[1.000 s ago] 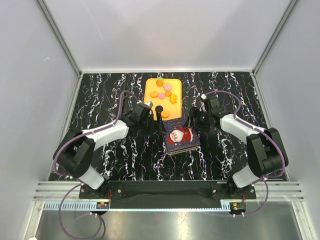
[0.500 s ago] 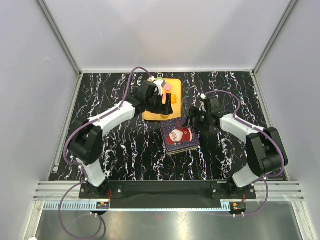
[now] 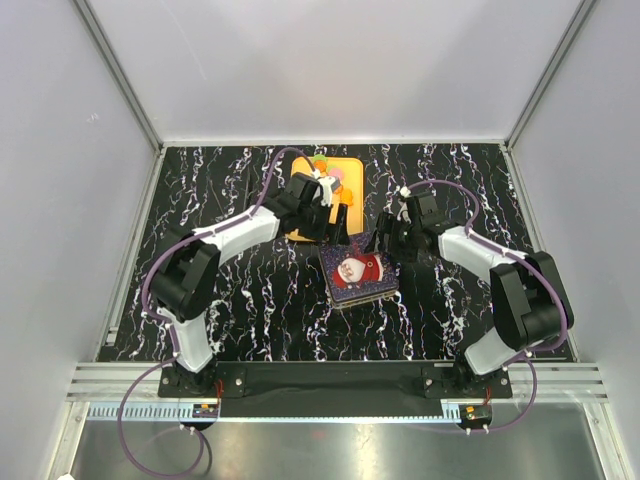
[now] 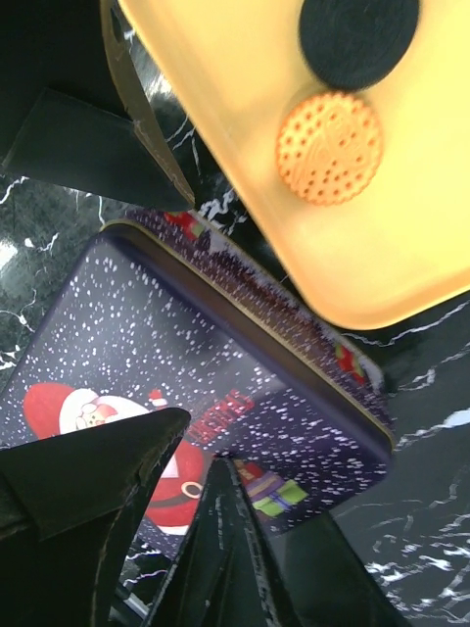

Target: Pack the cookies

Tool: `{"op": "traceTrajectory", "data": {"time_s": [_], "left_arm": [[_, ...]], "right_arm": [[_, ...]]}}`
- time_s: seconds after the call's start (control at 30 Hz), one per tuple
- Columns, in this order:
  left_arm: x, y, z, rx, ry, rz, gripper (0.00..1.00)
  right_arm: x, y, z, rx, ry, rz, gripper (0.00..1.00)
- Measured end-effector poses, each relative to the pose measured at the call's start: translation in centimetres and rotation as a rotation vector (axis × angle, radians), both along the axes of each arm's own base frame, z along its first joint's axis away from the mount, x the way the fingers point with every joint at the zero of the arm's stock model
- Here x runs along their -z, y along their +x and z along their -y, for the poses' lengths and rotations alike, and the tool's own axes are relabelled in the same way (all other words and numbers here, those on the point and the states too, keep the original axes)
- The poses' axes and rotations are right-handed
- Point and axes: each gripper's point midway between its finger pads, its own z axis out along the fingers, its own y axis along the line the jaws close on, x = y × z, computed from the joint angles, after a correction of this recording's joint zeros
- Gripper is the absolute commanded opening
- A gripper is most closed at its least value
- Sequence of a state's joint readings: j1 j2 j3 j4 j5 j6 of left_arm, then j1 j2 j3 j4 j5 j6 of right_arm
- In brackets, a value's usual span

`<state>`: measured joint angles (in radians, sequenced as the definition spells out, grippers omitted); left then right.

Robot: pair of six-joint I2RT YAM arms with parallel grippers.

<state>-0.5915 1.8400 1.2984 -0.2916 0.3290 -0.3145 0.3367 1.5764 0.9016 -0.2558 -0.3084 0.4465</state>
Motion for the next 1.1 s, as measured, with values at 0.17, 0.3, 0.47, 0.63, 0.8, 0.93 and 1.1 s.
{"op": "traceTrajectory", "data": {"time_s": [0.17,0.3,0.47,0.63,0.8,0.93,1.1], "left_arm": [[1.5,-1.3,0.3,0.009,0.010,-0.014,0.85],[2.1,-1.6,0.1,-0.013,-0.003,-0.005,0.84],[2.1,-3.5,-0.7,-0.044,-0.011,-0.016,0.81],[2.2,-5.1,-1.0,-0.066,-0.008,-0.021,0.78],[2.3,-6.3,-0.9,-0.101,-0.023,-0.032,0.72],[2.4,-6.8,-0.9,-0.135,-0.036,-0.033,0.68],[2.5,-7.2,-1.1,-0.177,-0.065,-0.030,0.60]], "right_arm": [[0.0,0.2,-0.1,0.001,0.002,0.000,0.81],[0.1,0.2,-0.2,-0.001,0.003,-0.002,0.81],[0.5,0.2,-0.5,-0.009,0.007,-0.018,0.81],[0.5,0.4,-0.7,-0.013,0.013,-0.019,0.82],[0.5,0.6,-0.8,-0.015,0.014,-0.020,0.81],[0.5,0.7,-0.9,-0.016,0.011,-0.018,0.81],[0.5,0.8,-0.9,-0.013,0.006,-0.016,0.82]]}}
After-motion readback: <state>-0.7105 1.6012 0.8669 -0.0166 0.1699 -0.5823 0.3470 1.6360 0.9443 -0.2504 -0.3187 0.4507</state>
